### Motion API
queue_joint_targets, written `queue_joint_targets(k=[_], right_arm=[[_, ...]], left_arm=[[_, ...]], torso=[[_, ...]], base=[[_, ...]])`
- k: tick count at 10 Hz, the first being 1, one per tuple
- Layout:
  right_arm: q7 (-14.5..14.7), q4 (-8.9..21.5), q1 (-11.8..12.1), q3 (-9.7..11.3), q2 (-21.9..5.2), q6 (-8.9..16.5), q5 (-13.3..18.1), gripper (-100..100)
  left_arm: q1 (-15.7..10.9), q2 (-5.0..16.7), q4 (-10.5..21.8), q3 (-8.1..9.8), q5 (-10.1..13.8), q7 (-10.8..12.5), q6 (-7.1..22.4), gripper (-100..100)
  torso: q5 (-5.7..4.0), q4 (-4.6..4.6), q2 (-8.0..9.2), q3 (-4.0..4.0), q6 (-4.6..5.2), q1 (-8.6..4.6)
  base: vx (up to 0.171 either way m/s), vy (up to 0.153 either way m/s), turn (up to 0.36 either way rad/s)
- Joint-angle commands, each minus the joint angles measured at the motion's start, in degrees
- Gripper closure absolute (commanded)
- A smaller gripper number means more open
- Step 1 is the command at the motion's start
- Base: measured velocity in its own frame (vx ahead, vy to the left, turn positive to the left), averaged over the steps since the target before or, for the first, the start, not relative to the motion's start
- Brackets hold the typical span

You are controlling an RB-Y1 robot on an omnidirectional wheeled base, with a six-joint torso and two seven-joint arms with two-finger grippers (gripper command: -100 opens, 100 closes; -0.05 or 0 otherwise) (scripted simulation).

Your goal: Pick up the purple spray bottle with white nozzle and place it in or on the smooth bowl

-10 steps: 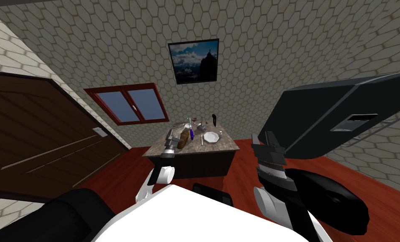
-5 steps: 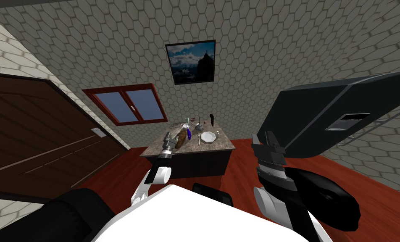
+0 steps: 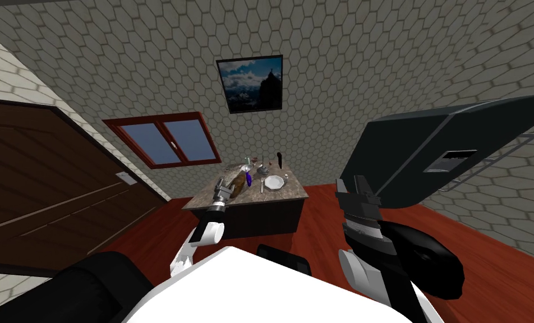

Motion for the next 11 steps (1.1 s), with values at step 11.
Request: queue_joint_targets(k=[11], right_arm=[[0.00,0.00,0.00,0.00,0.00,0.00,0.00,0]], left_arm=[[-1.42,1.08,5.84,9.10,6.48,16.61,9.50,-100]], torso=[[0.01,0.00,0.02,0.01,0.01,0.05]], base=[[0.001,-0.056,-0.053]])
